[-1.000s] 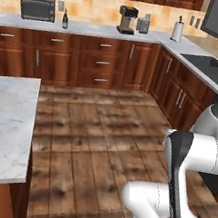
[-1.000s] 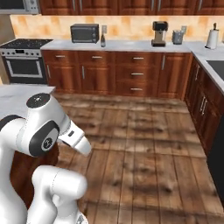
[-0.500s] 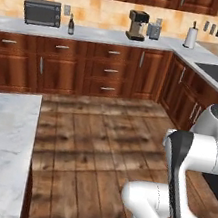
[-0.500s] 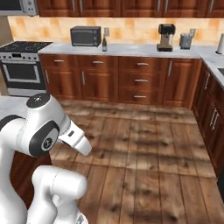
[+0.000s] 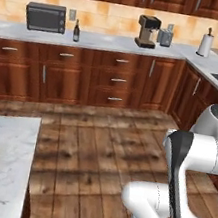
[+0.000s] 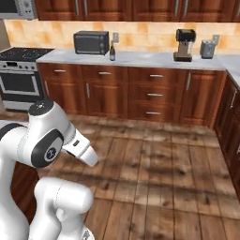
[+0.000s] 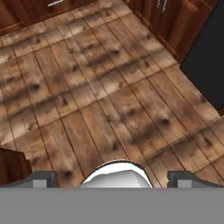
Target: There is a wine glass and glass cup on the dining counter. Place the wine bottle next to the wine glass and the juice bottle next to the glass cup.
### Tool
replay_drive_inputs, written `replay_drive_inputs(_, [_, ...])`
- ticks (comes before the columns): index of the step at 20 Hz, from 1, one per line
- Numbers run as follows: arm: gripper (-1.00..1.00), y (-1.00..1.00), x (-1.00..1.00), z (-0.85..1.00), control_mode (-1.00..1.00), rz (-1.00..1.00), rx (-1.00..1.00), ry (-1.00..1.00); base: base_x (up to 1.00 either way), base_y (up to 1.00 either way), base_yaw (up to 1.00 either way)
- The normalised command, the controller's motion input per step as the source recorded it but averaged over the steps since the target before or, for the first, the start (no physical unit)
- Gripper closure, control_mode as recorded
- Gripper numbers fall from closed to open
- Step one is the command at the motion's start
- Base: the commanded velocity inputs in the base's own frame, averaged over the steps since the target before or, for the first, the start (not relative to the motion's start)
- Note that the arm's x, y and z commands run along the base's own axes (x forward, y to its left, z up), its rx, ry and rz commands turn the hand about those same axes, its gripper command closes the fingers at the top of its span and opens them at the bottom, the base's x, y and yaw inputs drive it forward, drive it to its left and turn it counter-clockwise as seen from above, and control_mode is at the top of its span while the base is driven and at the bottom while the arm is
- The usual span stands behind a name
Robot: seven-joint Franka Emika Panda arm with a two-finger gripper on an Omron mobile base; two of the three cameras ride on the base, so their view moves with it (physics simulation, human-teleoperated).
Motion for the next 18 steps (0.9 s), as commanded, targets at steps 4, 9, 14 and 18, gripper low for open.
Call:
replay_drive_inputs(4, [-1.0,0.0,0.0,0.0,1.0,0.0,0.0,0.0,0.87,-0.13,0.06])
replay_drive_inputs(9, [-1.0,0.0,0.0,0.0,1.0,0.0,0.0,0.0,0.88,-0.11,0.07])
replay_drive_inputs(14, [-1.0,0.0,0.0,0.0,1.0,0.0,0.0,0.0,0.88,-0.07,0.09])
replay_drive_inputs(18, [-1.0,0.0,0.0,0.0,1.0,0.0,0.0,0.0,0.89,0.0,0.13])
